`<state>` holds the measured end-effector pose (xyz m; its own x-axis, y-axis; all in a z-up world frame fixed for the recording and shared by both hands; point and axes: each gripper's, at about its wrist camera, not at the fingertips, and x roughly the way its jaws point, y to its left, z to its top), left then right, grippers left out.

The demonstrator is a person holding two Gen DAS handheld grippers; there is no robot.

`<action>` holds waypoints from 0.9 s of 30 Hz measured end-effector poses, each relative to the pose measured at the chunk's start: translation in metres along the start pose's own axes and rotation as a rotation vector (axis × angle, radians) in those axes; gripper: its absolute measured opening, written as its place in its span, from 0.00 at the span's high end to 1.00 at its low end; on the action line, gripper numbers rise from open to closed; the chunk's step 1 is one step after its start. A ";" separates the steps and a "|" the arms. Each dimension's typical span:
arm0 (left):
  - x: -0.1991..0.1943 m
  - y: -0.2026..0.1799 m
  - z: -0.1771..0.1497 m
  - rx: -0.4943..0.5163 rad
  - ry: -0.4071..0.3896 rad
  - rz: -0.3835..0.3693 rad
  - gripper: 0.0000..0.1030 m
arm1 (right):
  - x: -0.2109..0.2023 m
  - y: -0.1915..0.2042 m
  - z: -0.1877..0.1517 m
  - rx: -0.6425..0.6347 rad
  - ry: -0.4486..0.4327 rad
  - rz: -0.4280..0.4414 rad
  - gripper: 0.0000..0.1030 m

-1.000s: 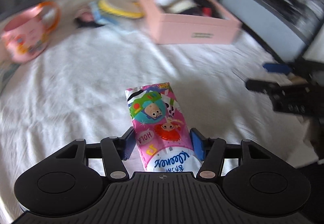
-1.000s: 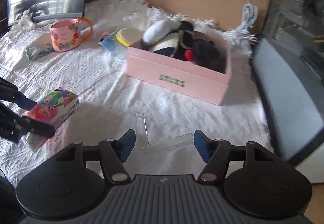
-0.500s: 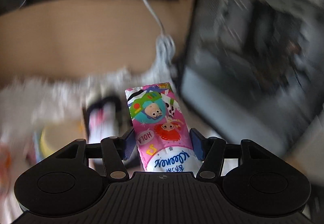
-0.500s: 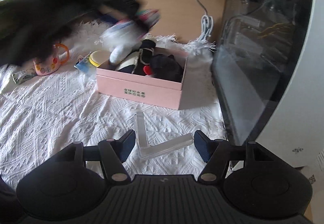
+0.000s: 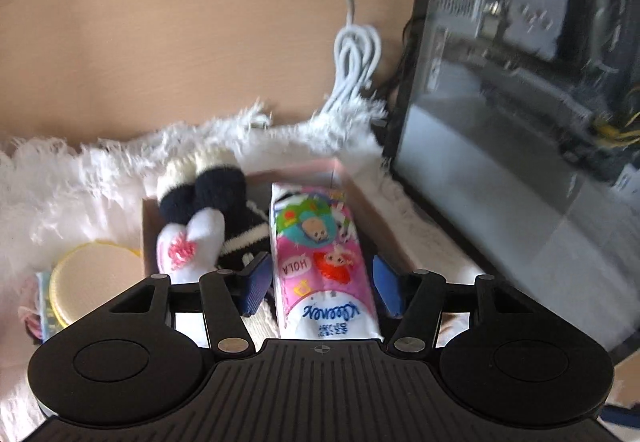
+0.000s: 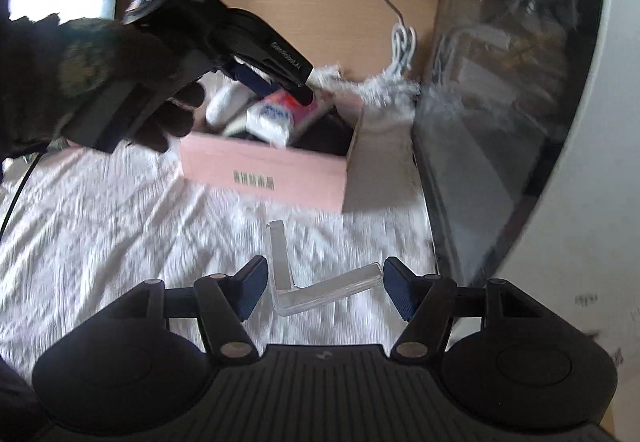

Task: Organize soft objects

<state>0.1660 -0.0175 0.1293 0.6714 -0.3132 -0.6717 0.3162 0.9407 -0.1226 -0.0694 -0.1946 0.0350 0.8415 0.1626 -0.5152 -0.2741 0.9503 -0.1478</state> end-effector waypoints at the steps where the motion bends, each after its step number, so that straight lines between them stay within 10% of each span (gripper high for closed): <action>1: -0.009 0.002 0.001 -0.007 -0.015 -0.004 0.40 | 0.002 -0.001 0.007 -0.002 -0.016 0.011 0.38; 12: -0.105 0.047 -0.095 -0.274 0.034 0.012 0.42 | 0.085 0.003 0.135 0.029 -0.158 0.079 0.38; 20: -0.139 0.070 -0.165 -0.426 0.098 0.068 0.42 | 0.196 -0.013 0.193 0.214 -0.065 0.003 0.38; 27: -0.156 0.092 -0.182 -0.514 0.076 0.124 0.42 | 0.229 -0.031 0.194 0.315 0.120 0.160 0.30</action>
<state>-0.0312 0.1419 0.0897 0.6267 -0.2036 -0.7522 -0.1438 0.9184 -0.3685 0.2221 -0.1357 0.0850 0.7337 0.3010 -0.6092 -0.2252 0.9536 0.2000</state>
